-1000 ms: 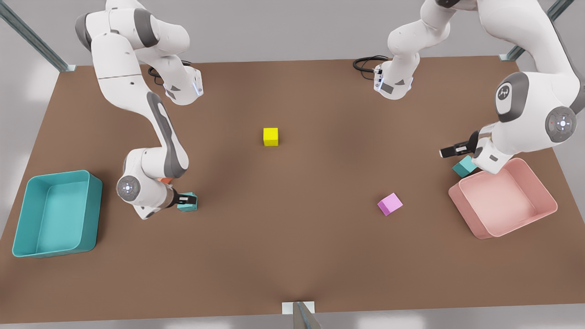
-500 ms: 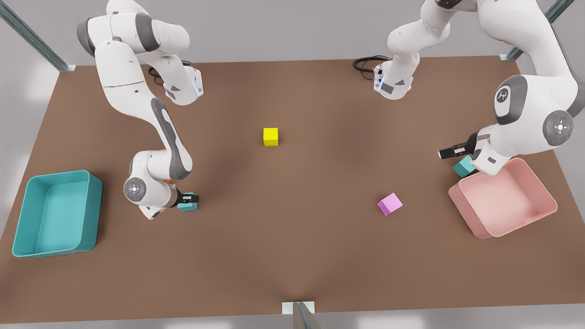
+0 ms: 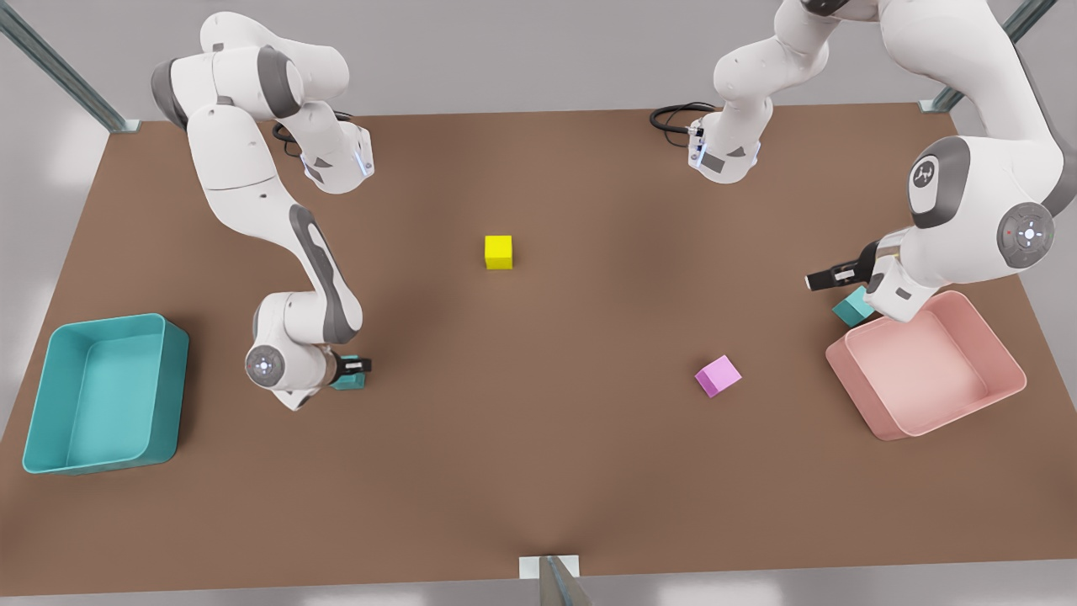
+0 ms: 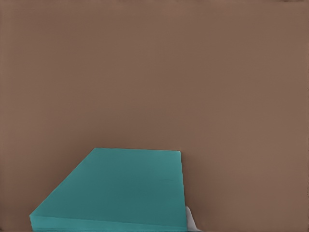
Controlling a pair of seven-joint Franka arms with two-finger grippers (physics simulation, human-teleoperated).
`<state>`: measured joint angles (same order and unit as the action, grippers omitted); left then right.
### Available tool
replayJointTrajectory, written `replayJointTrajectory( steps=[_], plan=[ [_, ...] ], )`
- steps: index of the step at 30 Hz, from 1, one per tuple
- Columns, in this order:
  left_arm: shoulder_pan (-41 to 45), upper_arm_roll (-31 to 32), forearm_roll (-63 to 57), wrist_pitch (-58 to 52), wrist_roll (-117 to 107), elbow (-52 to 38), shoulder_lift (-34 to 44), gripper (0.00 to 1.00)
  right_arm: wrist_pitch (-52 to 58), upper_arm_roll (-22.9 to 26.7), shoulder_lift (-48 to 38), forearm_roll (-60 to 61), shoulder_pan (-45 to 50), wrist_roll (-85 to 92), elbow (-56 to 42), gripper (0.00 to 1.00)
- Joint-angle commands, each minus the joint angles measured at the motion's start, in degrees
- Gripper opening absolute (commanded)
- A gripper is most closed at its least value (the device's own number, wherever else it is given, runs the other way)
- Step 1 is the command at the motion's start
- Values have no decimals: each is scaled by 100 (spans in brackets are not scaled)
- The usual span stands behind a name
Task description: Stack the two blue cubes on top of each other
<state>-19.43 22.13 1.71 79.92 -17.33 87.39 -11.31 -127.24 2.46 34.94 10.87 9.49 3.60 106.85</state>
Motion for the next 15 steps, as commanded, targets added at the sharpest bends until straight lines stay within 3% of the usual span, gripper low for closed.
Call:
replayJointTrajectory(
  steps=[1, 4, 6, 8, 11, 15],
  plan=[
    [9, 10, -4, -21, -25, -2, 6, 100, 6, 0, 4, 2, 0, 448, -32, 37],
    [9, 10, -4, -21, -25, -20, 6, 100, 498, 9, -75, -6, 0, 440, -646, 26],
    [36, 28, 31, -21, -43, -20, 24, 100, 578, -79, -102, 336, 237, 10, -1166, 26],
    [62, 28, 22, -21, -43, -20, 15, 100, 578, -150, 100, 503, 1124, -2555, -1789, 28],
    [62, 37, 13, -126, -51, -99, 24, 100, 578, -141, 1594, 424, 2689, -6010, -3986, 28],
    [44, -7, 40, -653, -139, -214, 59, 100, 42, -106, 2473, 407, 3419, -7576, -4743, 29]
  ],
)
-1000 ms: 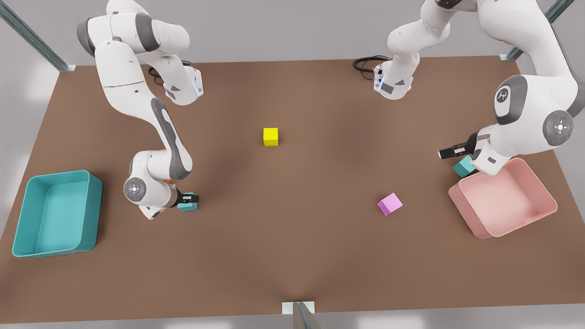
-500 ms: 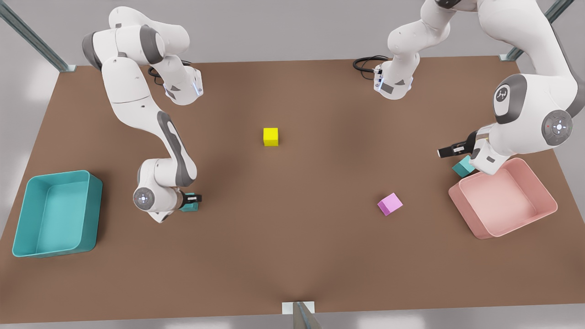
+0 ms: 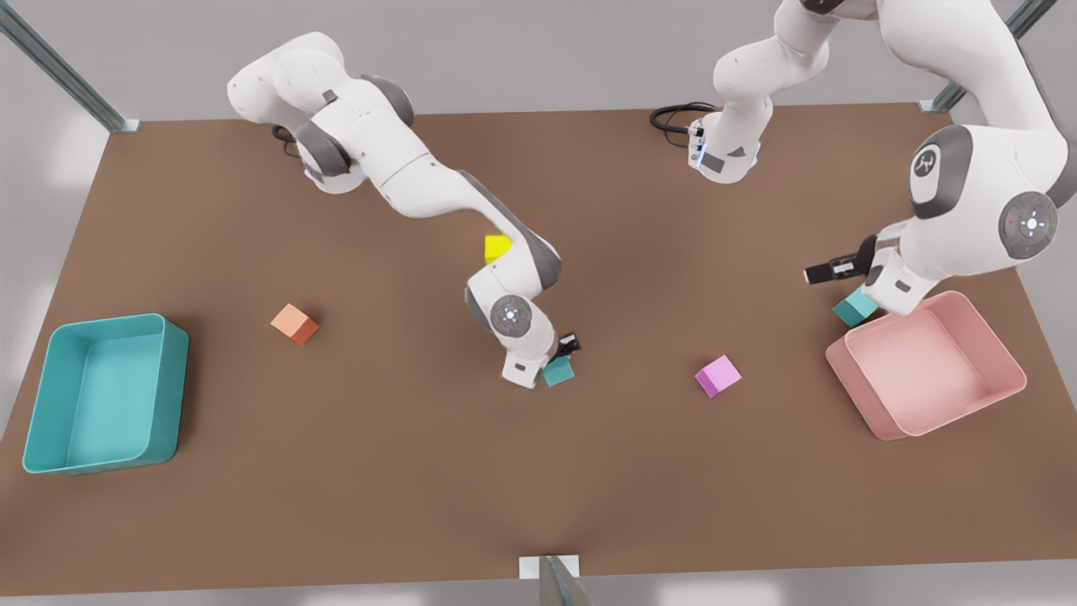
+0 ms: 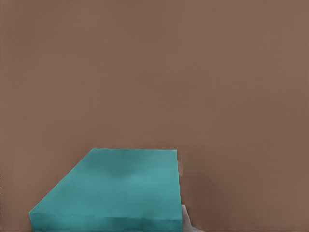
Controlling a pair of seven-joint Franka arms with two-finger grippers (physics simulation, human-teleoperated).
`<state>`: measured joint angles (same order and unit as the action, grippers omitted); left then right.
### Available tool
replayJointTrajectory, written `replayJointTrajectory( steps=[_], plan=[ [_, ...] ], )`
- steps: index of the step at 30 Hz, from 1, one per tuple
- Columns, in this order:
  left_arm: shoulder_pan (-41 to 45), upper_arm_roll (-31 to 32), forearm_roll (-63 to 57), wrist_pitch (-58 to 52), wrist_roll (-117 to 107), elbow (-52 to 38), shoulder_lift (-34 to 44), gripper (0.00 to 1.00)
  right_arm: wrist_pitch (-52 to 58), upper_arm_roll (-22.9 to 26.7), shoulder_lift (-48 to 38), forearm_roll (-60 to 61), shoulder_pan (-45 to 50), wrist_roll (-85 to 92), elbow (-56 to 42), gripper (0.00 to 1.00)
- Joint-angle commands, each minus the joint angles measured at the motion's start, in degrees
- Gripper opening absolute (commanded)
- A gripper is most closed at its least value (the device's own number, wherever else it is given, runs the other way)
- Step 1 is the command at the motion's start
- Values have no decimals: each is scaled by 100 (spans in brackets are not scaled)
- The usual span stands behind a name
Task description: Stack the two blue cubes on top of each other
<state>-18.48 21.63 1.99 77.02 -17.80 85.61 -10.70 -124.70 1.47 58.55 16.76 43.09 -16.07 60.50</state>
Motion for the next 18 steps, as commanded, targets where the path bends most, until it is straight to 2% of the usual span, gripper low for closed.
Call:
replayJointTrajectory(
  steps=[1, 3, 4, 5, 6, 8, 10, 11, 16, 17, 18],
  plan=[
    [-42, -184, 3, -433, -276, 9, 50, 100, -344, 20, 183, -191, 173, -5757, -109, 29],
    [-138, -282, -32, -319, -277, 0, -11, 100, -591, -7, 315, -191, 217, -5881, -117, 30],
    [667, -1412, -23, -21, -277, 96, -3, 100, -608, -7, 332, -191, 226, -5881, -117, 31],
    [1426, -2550, 21, 383, -163, 447, 32, 100, -608, -7, 332, -191, 226, -5881, -117, 91],
    [1137, -2602, -6, 832, -119, 764, 41, 100, -608, 11, 332, -182, 217, -5872, -135, 100],
    [1040, -3262, 3, 1043, -119, 1010, 112, 100, -608, 11, 324, -182, 217, -5864, -161, 100],
    [1031, -3569, 12, 2088, -197, 1818, 147, 100, -608, 2, 297, -174, 217, -5837, -161, 100],
    [1031, -3710, 12, 2185, -391, 1924, 191, 100, -600, -42, 253, -130, 199, -5837, -170, 100],
    [1066, -3710, 21, 3152, -83, 2566, 191, 100, -108, -51, -501, 54, -213, -5864, -82, 100],
    [1066, -3710, 21, 3170, -92, 2628, 191, 100, 514, -59, -844, 187, -608, -5593, -100, 100],
    [1066, -3710, 38, 3424, -84, 2777, 191, 100, 1584, -208, -1082, 196, -1344, -4619, -170, 100]
  ],
)
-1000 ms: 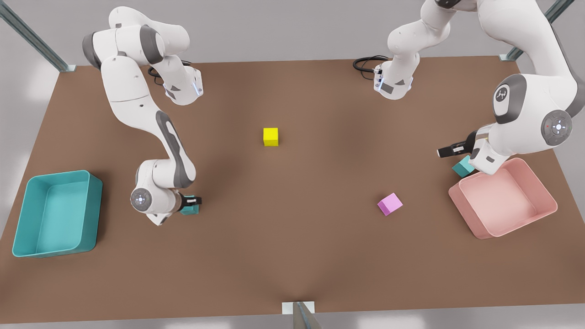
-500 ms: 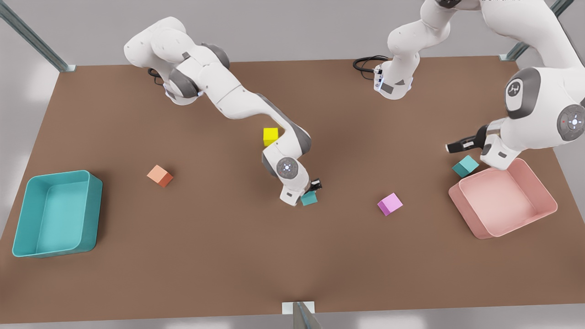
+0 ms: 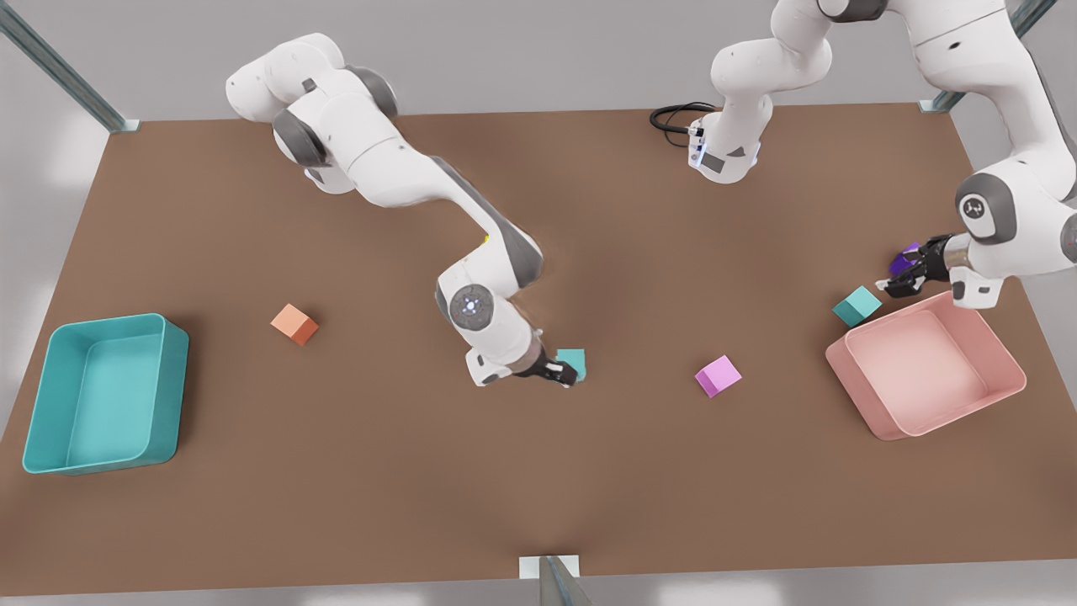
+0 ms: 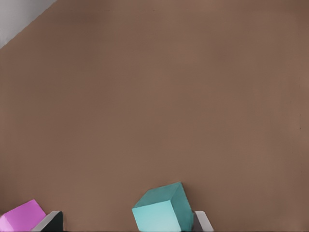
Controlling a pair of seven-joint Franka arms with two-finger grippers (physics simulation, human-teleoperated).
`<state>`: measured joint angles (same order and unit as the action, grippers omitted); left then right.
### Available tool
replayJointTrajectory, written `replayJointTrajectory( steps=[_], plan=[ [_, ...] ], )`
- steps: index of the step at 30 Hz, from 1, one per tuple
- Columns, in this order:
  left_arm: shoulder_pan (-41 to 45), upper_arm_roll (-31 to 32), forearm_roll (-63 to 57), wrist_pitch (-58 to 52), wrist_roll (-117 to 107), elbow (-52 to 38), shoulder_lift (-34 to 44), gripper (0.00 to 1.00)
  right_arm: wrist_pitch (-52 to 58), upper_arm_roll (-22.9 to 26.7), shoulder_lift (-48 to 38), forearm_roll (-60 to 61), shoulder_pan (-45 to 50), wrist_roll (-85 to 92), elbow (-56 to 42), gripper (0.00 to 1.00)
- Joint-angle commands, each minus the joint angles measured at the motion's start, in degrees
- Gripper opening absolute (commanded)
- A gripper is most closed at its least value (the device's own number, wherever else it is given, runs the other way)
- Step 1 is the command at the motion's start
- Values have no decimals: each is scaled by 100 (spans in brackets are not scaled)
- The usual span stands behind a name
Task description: Stack the two blue cubes on top of each other
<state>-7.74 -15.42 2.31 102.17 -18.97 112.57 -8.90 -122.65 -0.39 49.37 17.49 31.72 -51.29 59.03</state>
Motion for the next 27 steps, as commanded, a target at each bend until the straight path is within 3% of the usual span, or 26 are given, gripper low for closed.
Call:
replayJointTrajectory(
  steps=[1, 3, 4, 5, 8, 11, 13, 16, 20, 27],
  plan=[
    [-17, -4, 76, 1085, 42, 133, -6, 100, 2558, -119, -296, 71, -1104, 859, -50, 100],
    [-34, -4, 103, 1357, 42, 335, -24, 100, 3115, 48, -279, -992, -2283, 4913, 12, 100],
    [-34, -4, 112, 1472, 42, 388, -41, 100, 3098, 48, -323, -2203, -2416, 7280, -58, 100],
    [-34, -4, 112, 1525, 42, 397, -50, 100, 3115, 57, -752, -2812, -2390, 7590, -32, 100],
    [-34, -4, 121, 1630, 95, 493, -164, 100, 4205, 83, -1791, -2768, -2425, 7476, 47, 100],
    [1, -4, 121, 1630, 358, 722, -173, 100, 4504, 75, -2529, -2628, -2443, 6948, 38, 100],
    [1, -4, 323, 1630, 358, 731, -173, 100, 4618, 110, -2608, -1907, -2917, 6948, 56, 100],
    [-34, -4, 323, 1797, 630, 749, -331, 100, 5284, 57, -2652, -2803, -2557, 6966, 38, 100],
    [-34, -4, 367, 1797, 1070, 907, -384, 100, 5840, 31, -2634, -2513, -2416, 6966, 12, 100],
    [-34, 4, 385, 2096, 1070, 898, -533, 100, 5858, 48, -2573, -2144, -2443, 6966, 21, 100]
  ],
)
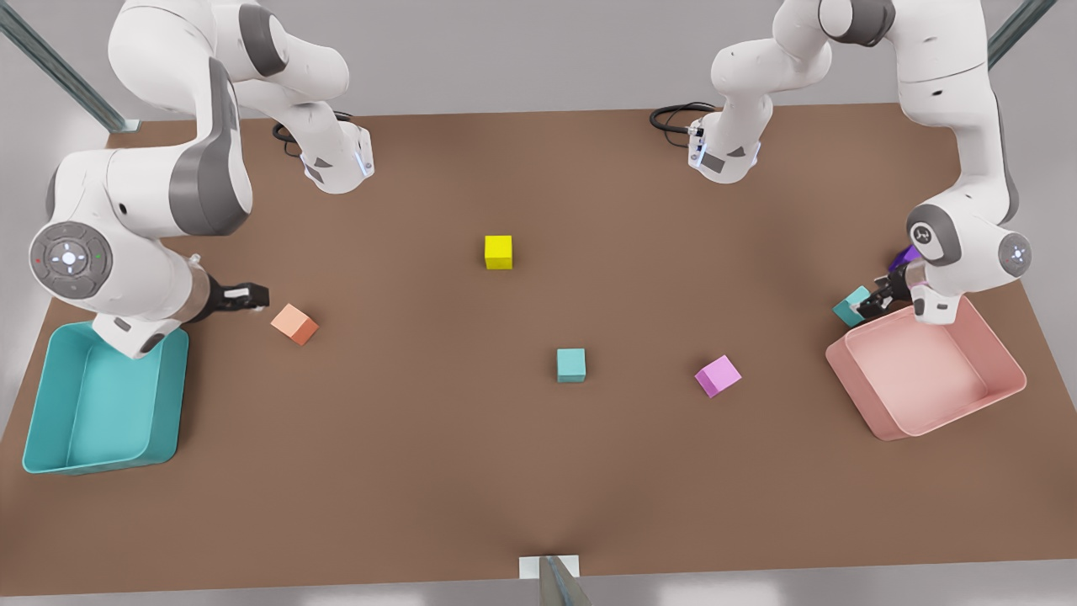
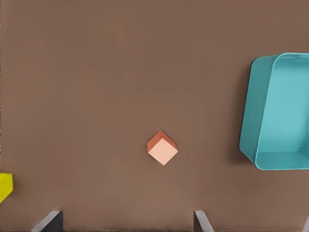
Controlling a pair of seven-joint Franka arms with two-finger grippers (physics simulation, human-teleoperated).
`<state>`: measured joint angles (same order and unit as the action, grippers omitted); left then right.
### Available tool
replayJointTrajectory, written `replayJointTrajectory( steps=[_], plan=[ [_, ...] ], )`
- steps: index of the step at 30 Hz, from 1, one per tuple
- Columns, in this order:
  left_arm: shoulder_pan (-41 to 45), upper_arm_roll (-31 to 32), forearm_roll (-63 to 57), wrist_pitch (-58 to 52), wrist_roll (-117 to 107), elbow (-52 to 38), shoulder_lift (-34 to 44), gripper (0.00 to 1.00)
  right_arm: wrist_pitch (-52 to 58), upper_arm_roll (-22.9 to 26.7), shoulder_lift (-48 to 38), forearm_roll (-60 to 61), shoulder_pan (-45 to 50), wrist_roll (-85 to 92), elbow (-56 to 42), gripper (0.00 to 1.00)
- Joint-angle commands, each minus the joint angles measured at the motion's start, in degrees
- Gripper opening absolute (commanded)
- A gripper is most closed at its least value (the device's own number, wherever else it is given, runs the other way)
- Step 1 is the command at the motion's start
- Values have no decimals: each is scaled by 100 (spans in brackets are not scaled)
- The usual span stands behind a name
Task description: Stack the two blue cubes on top of each other
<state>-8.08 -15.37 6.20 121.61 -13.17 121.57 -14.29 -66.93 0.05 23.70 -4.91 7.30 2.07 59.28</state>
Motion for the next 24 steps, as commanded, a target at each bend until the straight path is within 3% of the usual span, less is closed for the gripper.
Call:
replayJointTrajectory(
  steps=[1, 24],
  plan=[
    [-1, -1, 31, 153, 491, -2, -30, 100, 285, 4, -6, 95, -1, 1630, 5, 100],
    [-168, -1, 39, 460, 491, 130, -373, 100, 364, -5, 21, 104, -1, 1639, 22, 100]
  ],
)
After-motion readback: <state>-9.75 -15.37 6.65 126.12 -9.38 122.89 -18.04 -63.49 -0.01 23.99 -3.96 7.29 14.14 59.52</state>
